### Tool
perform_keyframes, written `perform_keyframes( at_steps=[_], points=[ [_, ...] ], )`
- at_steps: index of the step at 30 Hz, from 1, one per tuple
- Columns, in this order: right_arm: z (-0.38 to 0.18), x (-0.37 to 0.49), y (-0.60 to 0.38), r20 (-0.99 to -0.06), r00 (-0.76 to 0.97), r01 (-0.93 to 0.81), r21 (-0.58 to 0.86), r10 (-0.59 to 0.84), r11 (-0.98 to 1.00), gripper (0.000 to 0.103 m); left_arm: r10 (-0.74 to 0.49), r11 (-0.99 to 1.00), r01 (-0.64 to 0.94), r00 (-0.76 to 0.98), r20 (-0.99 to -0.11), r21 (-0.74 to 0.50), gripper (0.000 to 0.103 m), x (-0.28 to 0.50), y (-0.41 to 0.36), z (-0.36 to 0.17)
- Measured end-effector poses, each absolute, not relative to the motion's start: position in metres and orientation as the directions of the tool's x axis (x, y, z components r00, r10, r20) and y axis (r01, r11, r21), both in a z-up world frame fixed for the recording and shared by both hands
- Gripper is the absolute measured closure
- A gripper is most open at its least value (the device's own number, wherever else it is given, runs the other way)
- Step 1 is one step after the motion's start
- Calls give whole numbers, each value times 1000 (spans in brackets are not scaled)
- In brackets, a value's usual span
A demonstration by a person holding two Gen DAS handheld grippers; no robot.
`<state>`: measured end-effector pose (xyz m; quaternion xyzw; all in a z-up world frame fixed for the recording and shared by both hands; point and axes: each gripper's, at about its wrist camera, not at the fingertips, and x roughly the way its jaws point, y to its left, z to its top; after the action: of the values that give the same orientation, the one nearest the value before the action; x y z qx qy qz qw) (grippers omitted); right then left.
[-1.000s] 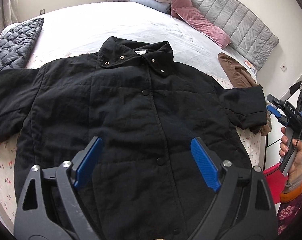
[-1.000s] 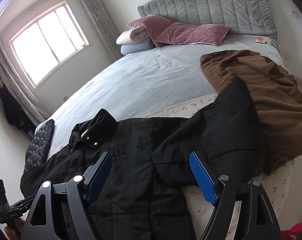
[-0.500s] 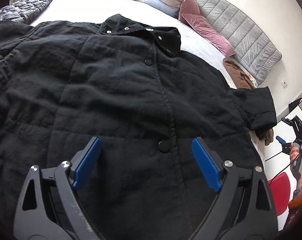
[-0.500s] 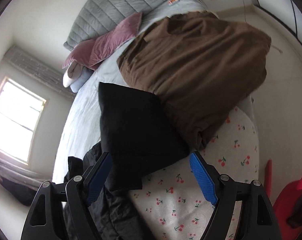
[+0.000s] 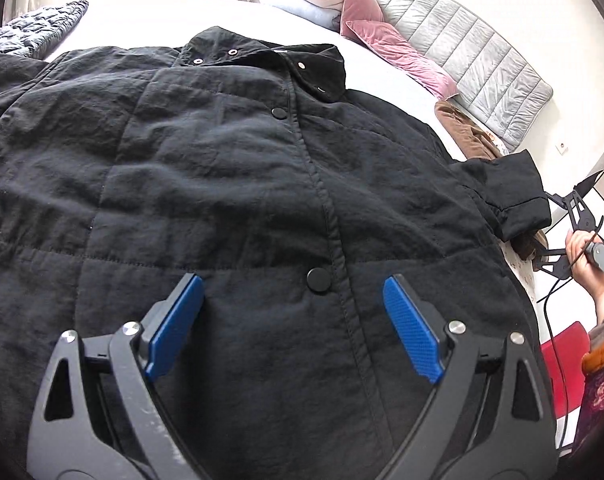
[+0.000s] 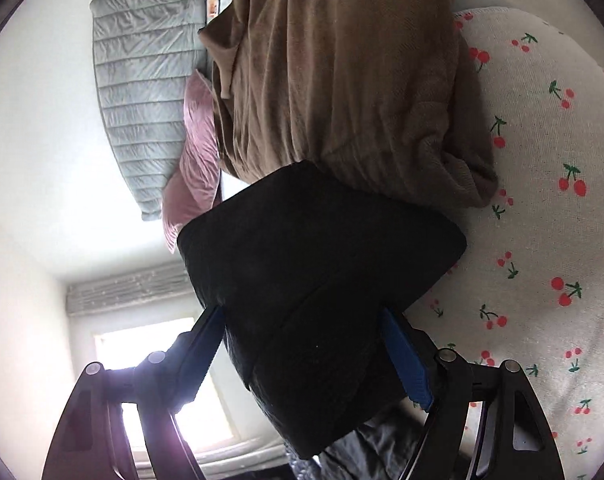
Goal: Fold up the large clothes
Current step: 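Grasp a coat sleeve with the right gripper, fold it across the body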
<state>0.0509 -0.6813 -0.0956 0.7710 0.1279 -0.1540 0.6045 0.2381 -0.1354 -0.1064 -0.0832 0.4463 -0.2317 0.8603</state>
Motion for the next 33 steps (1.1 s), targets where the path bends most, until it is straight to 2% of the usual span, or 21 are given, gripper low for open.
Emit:
perform_keyframes(
  at_steps=[1,3,4,6,7,9,12,13,15,16,18,19,21,23,24,26,29,33],
  points=[
    [-92,53,-682,-397,918,388,894,3,-223,58,-472,879,325,493,-730,-349,11,238,-136,-107],
    [-71,60,-681,-427,904,421,895,-5,-148,78,-472,879,326,494,-730,-347,11,238,-135,-107],
    [-53,64,-681,-445,895,443,894,-20,-69,84,-472,879,328,496,-729,-345,11,237,-135,-107],
    [-1,69,-680,-496,863,505,842,-95,187,87,-471,879,332,496,-729,-342,11,236,-136,-107],
    [25,70,-677,-523,838,545,776,-159,318,88,-471,879,335,496,-730,-340,11,236,-136,-107],
    [69,73,-663,-550,766,627,524,-334,577,88,-471,878,342,492,-733,-335,11,236,-137,-107],
    [73,81,-640,-542,655,676,108,-527,729,87,-468,877,356,487,-737,-322,11,235,-140,-107],
    [60,87,-638,-559,599,683,-16,-573,730,82,-470,875,364,482,-740,-318,11,234,-142,-108],
    [17,95,-650,-647,481,680,-152,-592,718,75,-464,876,374,481,-744,-304,11,233,-144,-108],
    [-6,91,-659,-694,446,681,-146,-565,717,72,-463,875,380,479,-746,-299,11,232,-145,-108],
    [-34,71,-680,-742,448,720,-32,-499,693,64,-459,875,388,477,-750,-289,11,231,-146,-109],
    [-38,59,-688,-736,474,743,40,-483,668,56,-456,876,391,475,-752,-284,11,230,-146,-109],
    [-33,44,-693,-715,504,761,102,-484,641,54,-454,875,395,474,-755,-278,11,230,-146,-109],
    [-16,39,-701,-695,487,781,76,-529,620,53,-451,876,395,472,-757,-275,11,231,-146,-109],
    [-6,36,-703,-674,456,806,35,-581,591,49,-450,876,397,472,-758,-273,11,231,-146,-109],
    [18,30,-706,-627,365,862,-52,-689,504,48,-445,876,404,469,-762,-263,11,230,-147,-108],
    [42,22,-698,-615,445,834,21,-651,551,45,-443,873,418,464,-767,-251,11,229,-152,-107],
    [56,38,-655,-626,562,707,23,-541,707,37,-438,868,433,439,-784,-242,11,226,-155,-102]
  ],
)
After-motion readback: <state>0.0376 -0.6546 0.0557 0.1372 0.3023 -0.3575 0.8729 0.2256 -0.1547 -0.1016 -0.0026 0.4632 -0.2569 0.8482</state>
